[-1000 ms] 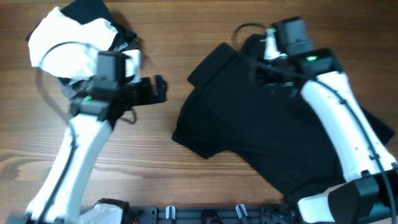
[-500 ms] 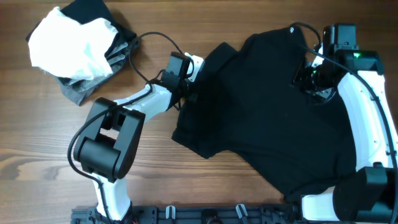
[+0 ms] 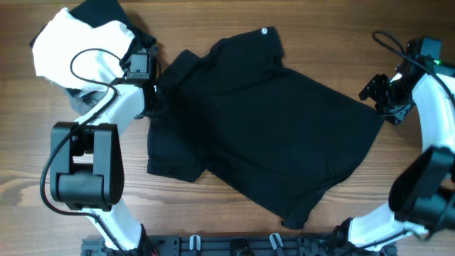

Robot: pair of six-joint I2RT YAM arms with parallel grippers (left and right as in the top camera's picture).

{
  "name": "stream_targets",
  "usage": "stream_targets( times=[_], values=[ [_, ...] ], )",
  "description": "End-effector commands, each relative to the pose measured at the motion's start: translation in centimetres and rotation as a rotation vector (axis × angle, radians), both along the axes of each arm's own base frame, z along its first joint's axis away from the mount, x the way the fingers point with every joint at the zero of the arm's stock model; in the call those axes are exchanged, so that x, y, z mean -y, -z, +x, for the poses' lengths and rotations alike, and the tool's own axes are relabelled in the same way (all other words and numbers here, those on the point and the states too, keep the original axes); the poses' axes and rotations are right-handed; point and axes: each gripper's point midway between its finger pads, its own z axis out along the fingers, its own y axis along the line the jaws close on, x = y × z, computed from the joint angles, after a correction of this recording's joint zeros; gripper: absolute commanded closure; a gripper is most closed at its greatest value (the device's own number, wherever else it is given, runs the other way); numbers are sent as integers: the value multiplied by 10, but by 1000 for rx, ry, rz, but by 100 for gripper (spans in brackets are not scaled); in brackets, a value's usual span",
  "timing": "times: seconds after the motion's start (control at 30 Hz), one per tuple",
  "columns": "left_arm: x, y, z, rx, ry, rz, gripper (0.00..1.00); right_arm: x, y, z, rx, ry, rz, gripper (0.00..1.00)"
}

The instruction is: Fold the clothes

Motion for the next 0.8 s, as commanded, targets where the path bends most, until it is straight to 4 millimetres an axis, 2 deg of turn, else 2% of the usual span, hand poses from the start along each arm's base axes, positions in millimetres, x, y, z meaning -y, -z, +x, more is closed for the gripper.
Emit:
stream_targets(
  times=[0.0, 0.07, 0.1, 0.2, 0.27, 0.3, 0.33, 0.37, 0.4, 0.43, 0.5, 0.57, 0.63, 0.67, 0.7, 0.73, 0.77],
  values=[
    [16, -5, -13, -14, 60, -77, 28, 26, 50, -8, -101, 68, 13, 27],
    [25, -31, -7, 54, 108, -121, 21, 43, 77, -14, -142, 105, 31, 27],
    [33, -55, -4, 113, 145, -161, 19, 51, 88, -18, -157, 127, 48, 27],
    [48, -110, -1, 251, 188, -243, 18, 51, 97, -14, -121, 125, 119, 27],
    [53, -138, -3, 323, 209, -268, 18, 48, 100, -1, -74, 115, 142, 31],
    [53, -146, -4, 342, 212, -271, 19, 46, 99, 4, -50, 97, 152, 37],
    [53, -152, -5, 359, 215, -271, 19, 44, 99, 10, -26, 89, 164, 52],
    [53, -158, -5, 374, 217, -271, 21, 42, 98, 15, -2, 85, 177, 72],
    [53, -160, -6, 380, 217, -271, 22, 42, 98, 18, 12, 85, 184, 86],
    [53, -160, -6, 380, 217, -272, 23, 44, 97, 22, 26, 89, 177, 96],
    [53, -160, -6, 378, 217, -271, 23, 68, 92, 44, 125, 99, 96, 96],
    [53, -160, -6, 379, 217, -271, 23, 93, 74, 69, 239, 110, 37, 96],
    [53, -160, -6, 378, 217, -272, 23, 140, 25, 101, 396, 137, -55, 96],
    [54, -160, -6, 377, 218, -274, 22, 168, -9, 114, 477, 152, -111, 96],
    [56, -160, -7, 376, 224, -286, 21, 188, -36, 120, 534, 170, -150, 96],
    [58, -161, -7, 376, 229, -295, 20, 201, -57, 123, 579, 181, -166, 96],
    [58, -161, -7, 376, 231, -296, 20, 216, -87, 126, 645, 185, -178, 74]
  ],
)
